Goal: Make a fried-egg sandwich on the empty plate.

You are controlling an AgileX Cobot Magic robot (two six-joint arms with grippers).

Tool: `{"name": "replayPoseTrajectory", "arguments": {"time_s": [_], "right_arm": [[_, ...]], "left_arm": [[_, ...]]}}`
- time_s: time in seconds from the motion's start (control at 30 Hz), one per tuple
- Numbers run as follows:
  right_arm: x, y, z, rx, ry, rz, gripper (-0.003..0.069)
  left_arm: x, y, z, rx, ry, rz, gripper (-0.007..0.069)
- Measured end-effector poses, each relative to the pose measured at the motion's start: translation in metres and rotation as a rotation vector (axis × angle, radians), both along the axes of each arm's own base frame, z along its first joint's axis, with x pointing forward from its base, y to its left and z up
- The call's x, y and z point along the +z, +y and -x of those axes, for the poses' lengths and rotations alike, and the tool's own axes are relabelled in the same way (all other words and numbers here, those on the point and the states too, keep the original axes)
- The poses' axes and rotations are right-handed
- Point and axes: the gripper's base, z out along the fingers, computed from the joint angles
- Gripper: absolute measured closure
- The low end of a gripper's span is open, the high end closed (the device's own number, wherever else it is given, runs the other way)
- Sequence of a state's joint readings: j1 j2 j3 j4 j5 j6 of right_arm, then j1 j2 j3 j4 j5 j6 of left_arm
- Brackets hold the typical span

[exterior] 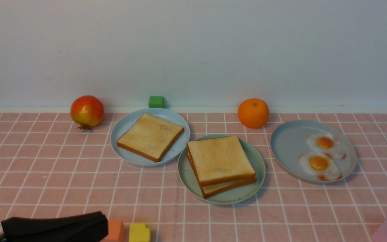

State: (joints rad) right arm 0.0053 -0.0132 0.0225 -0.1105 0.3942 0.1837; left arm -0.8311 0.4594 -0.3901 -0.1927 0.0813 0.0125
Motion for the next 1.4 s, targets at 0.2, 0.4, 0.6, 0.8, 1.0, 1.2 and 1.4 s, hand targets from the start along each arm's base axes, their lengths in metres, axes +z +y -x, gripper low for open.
{"name": "replayPoseTrajectory", "arguments": {"time_s": [0.2,0.4,0.6,0.8,1.0,1.2,1.4], "right_arm": [[0.0,0.0,0.0,0.0,0.0,0.0,0.0645],[0.0,0.0,0.0,0.0,0.0,0.0,0.0643],[0.0,0.0,0.0,0.0,0.0,0.0,0.064],[0.0,0.0,0.0,0.0,0.0,0.0,0.0636],[0.0,0.0,0.0,0.0,0.0,0.0,0.0629],[0.0,0.0,0.0,0.0,0.0,0.0,0.0624],[0.0,0.0,0.0,0.0,0.0,0.0,0.0617]], "left_arm": [[-0.045,0.039,-0.005,0.373,0.074,0.069,0.0612],[-0.106,0.068,0.011,0.701,0.151,0.099,0.0612],[-0.128,0.073,0.017,0.791,0.266,0.06,0.0612],[-0.129,0.072,0.017,0.793,0.283,0.087,0.0612],[-0.129,0.072,0.017,0.791,0.291,0.101,0.0612],[-0.128,0.072,0.017,0.791,0.291,0.102,0.0612],[-0.128,0.072,0.017,0.791,0.291,0.102,0.0612]]}}
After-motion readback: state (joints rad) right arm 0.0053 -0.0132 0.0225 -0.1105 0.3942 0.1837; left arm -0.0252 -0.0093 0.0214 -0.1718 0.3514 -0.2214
